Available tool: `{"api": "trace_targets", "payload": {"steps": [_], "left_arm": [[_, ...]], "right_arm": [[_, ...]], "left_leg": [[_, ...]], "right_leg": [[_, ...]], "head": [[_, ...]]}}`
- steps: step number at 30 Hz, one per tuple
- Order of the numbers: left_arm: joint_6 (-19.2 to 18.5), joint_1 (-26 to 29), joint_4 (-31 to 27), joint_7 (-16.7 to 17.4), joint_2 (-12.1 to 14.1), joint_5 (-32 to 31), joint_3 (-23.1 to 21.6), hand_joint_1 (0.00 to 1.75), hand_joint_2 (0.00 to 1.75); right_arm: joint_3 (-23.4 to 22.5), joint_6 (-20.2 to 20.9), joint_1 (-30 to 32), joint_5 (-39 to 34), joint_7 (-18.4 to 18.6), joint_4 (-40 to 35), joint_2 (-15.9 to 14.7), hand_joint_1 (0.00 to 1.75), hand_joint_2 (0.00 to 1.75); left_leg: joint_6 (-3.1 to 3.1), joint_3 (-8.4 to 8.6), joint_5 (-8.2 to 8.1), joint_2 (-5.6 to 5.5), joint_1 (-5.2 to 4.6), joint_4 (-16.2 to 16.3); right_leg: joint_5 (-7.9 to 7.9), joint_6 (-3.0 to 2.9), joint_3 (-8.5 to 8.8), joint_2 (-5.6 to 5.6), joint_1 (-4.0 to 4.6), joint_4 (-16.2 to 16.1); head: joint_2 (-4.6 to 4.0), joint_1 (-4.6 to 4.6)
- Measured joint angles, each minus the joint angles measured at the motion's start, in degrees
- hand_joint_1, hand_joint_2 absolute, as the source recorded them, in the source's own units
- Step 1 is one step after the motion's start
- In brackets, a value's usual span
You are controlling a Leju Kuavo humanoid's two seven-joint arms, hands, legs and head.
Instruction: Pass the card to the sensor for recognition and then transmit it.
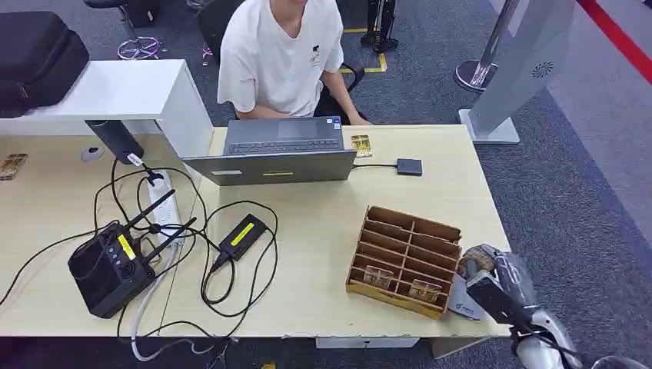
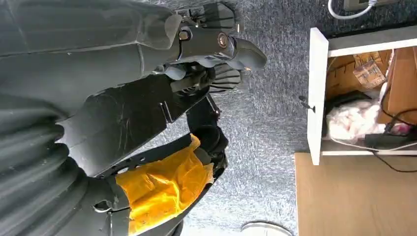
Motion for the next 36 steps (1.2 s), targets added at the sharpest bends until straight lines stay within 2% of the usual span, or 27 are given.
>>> {"api": "trace_targets", "payload": {"steps": [17, 29, 36], "left_arm": [[0.00, -0.05, 0.00, 0.00, -0.31, -0.96, 0.87, 0.00, 1.75], [0.09, -0.16, 0.00, 0.57, -0.46, -2.82, 1.88, 0.00, 1.75], [0.11, -0.69, 0.00, 1.31, -0.63, -4.35, 2.40, 0.00, 1.75]], "right_arm": [[-0.18, -1.40, -1.10, 0.63, -0.22, 5.79, 0.85, 1.75, 1.75], [-1.51, -6.01, -4.24, 3.06, -1.36, 13.92, 1.70, 1.75, 1.75], [-1.40, -6.62, -6.32, 5.07, -1.88, 14.03, 2.14, 1.75, 1.75]], "left_leg": [[0.00, 0.03, 0.00, 0.00, 0.00, 0.00], [0.00, 0.20, 0.00, 0.09, 0.00, 0.00], [0.00, 0.27, 0.00, 0.22, 0.00, 0.00]], "right_leg": [[0.00, 0.00, 0.03, 0.00, 0.00, 0.00], [0.00, 0.00, 0.18, 0.04, 0.01, -0.02], [0.06, 0.00, 0.27, 0.13, 0.01, -0.01]], "head": [[0.00, 0.00], [0.00, 0.00], [0.00, 0.00]]}}
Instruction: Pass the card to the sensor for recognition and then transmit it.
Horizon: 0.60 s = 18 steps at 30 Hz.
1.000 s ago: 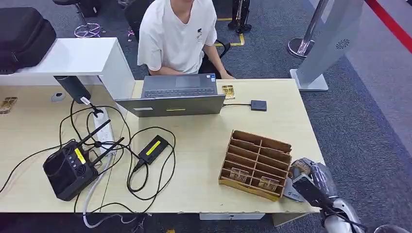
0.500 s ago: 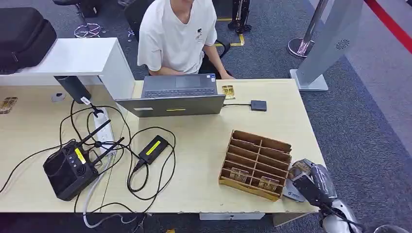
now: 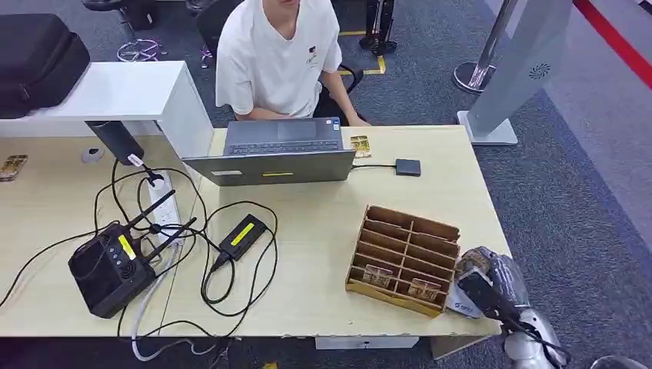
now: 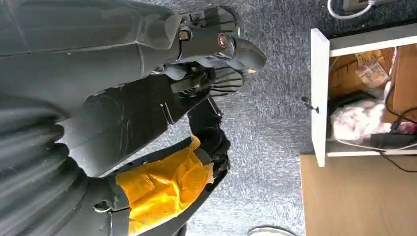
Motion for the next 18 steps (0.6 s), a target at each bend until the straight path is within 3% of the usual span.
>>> {"api": "trace_targets", "payload": {"steps": [5, 9, 18], "left_arm": [[0.02, -0.63, 0.00, 1.40, 0.00, -1.29, 0.02, 0.00, 1.75], [0.00, -1.15, 0.00, 2.27, -0.09, -2.58, 0.11, 0.00, 1.75], [-0.11, -2.03, 0.02, 4.02, -0.22, -4.92, 0.35, 0.00, 1.75]], "right_arm": [[1.45, 1.71, -3.16, 0.66, 2.27, -5.28, -0.09, 1.75, 1.75], [3.76, 4.24, -8.66, -0.13, 5.13, -10.16, -1.09, 1.75, 1.75], [10.10, 5.40, -23.06, 0.15, 10.53, -14.98, -2.08, 1.75, 1.75]], "left_leg": [[-0.08, -0.01, 0.08, 0.04, -0.01, 0.00], [-0.10, -0.01, 0.11, 0.11, -0.01, 0.00], [-0.10, -0.03, 0.15, 0.11, 0.00, 0.01]], "right_leg": [[0.12, -0.04, -0.04, 0.04, -0.01, 0.03], [0.17, -0.08, -0.08, 0.14, 0.00, 0.04], [0.18, -0.08, -0.13, 0.17, 0.02, 0.12]], "head": [[0.00, 0.00], [0.00, 0.00], [0.00, 0.00]]}}
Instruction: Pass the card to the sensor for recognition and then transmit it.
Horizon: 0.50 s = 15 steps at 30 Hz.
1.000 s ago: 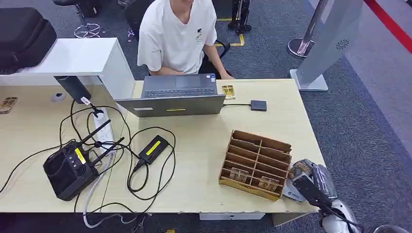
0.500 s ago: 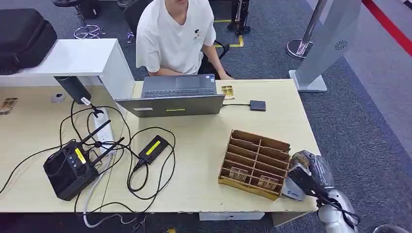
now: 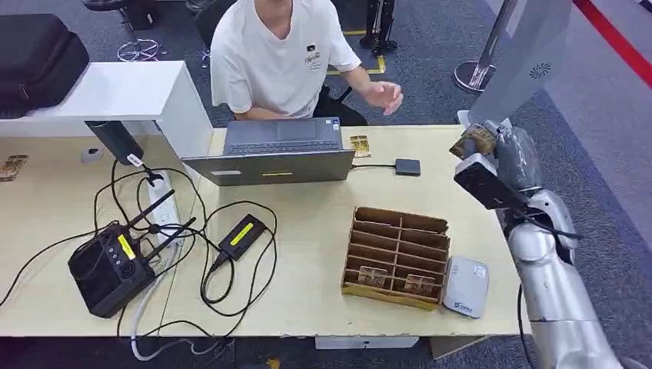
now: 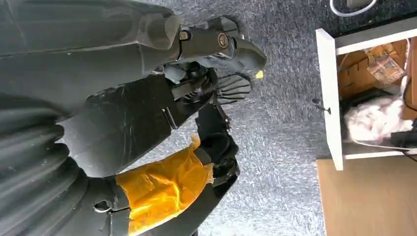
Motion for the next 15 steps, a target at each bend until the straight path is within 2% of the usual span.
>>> {"api": "trace_targets", "payload": {"steps": [3, 9, 15], "left_arm": [[-0.11, -0.36, 0.00, 0.92, -0.15, -0.96, 0.00, 0.00, 1.75], [-1.77, -0.81, 0.15, 2.53, -0.46, -2.44, 0.02, 0.00, 1.75], [-2.95, -1.60, 0.57, 5.16, -1.44, -4.55, 0.02, 0.00, 1.75]], "right_arm": [[2.14, -0.77, -3.75, 1.84, 2.11, 0.07, 0.11, 1.75, 1.75], [7.78, -6.87, -12.24, 8.90, 7.97, 2.76, 3.19, 1.75, 1.75], [15.00, -17.45, -19.82, 25.47, 16.55, 12.97, 8.77, 1.75, 1.75]], "left_leg": [[0.00, -0.04, 0.00, 0.02, 0.00, 0.00], [-0.05, -0.04, 0.03, -0.01, 0.01, 0.00], [-0.08, -0.07, 0.06, -0.02, 0.06, 0.00]], "right_leg": [[0.00, 0.00, -0.02, 0.02, 0.00, 0.02], [0.00, 0.00, -0.05, 0.00, 0.01, 0.04], [0.00, 0.00, -0.09, -0.01, 0.00, 0.05]], "head": [[0.00, 0.00], [0.00, -0.02], [0.00, 0.00]]}}
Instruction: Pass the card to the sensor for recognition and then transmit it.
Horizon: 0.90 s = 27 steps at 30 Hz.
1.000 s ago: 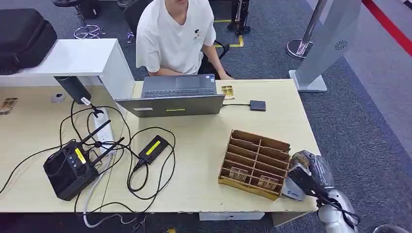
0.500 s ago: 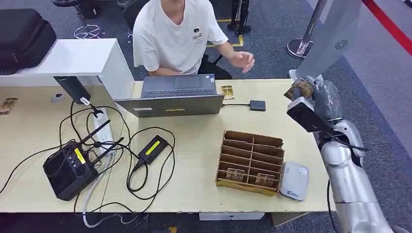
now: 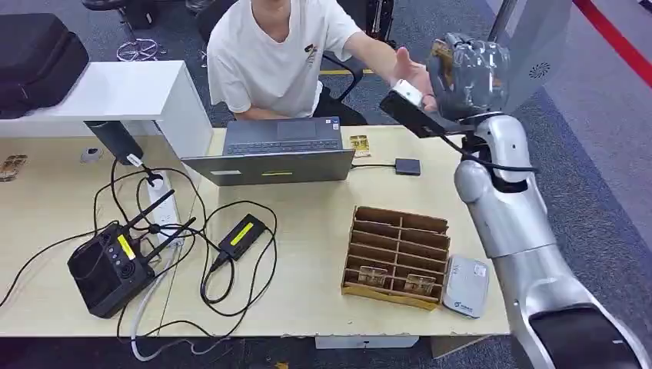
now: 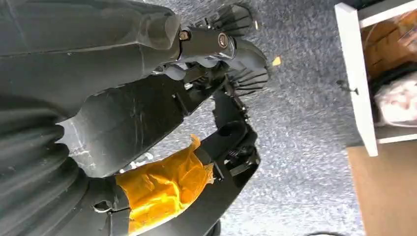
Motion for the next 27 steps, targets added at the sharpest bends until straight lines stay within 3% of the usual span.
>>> {"api": "trace_targets", "payload": {"steps": [4, 5, 13, 27], "left_arm": [[-0.22, -0.45, 0.37, 0.87, -0.41, -0.63, 0.02, 0.00, 1.75], [-0.44, -0.47, 0.39, 1.00, -0.54, -0.76, 0.02, 0.00, 1.75], [-2.01, -0.75, 0.87, 1.33, -0.66, -0.85, 0.02, 0.00, 1.75], [-0.57, -0.96, 0.90, 1.86, -0.68, -2.14, 0.02, 0.00, 1.75]], "right_arm": [[3.82, -1.74, -3.53, 4.65, 1.86, 8.20, 3.48, 1.75, 1.75], [4.71, -1.72, -4.18, 5.47, 2.09, 10.06, 4.21, 0.00, 1.75], [7.58, -3.12, -5.48, 5.67, 0.87, 17.41, 7.49, 0.00, 1.75], [7.89, -4.39, -4.00, 2.44, -0.46, 20.30, 7.12, 0.00, 1.75]], "left_leg": [[0.04, -0.09, 0.08, -0.26, 0.02, 0.01], [0.05, -0.10, 0.08, -0.28, 0.02, 0.01], [0.10, -0.27, 0.12, -0.49, 0.01, 0.03], [0.10, -0.28, 0.12, -0.46, 0.02, 0.05]], "right_leg": [[0.00, 0.00, 0.00, -0.25, -0.02, -0.01], [0.00, 0.00, 0.00, -0.28, -0.02, -0.02], [0.03, 0.06, 0.00, -0.46, -0.04, -0.17], [0.07, 0.11, -0.06, -0.43, -0.02, -0.24]], "head": [[0.00, 0.02], [0.00, 0.00], [0.00, 0.00], [0.00, 0.00]]}}
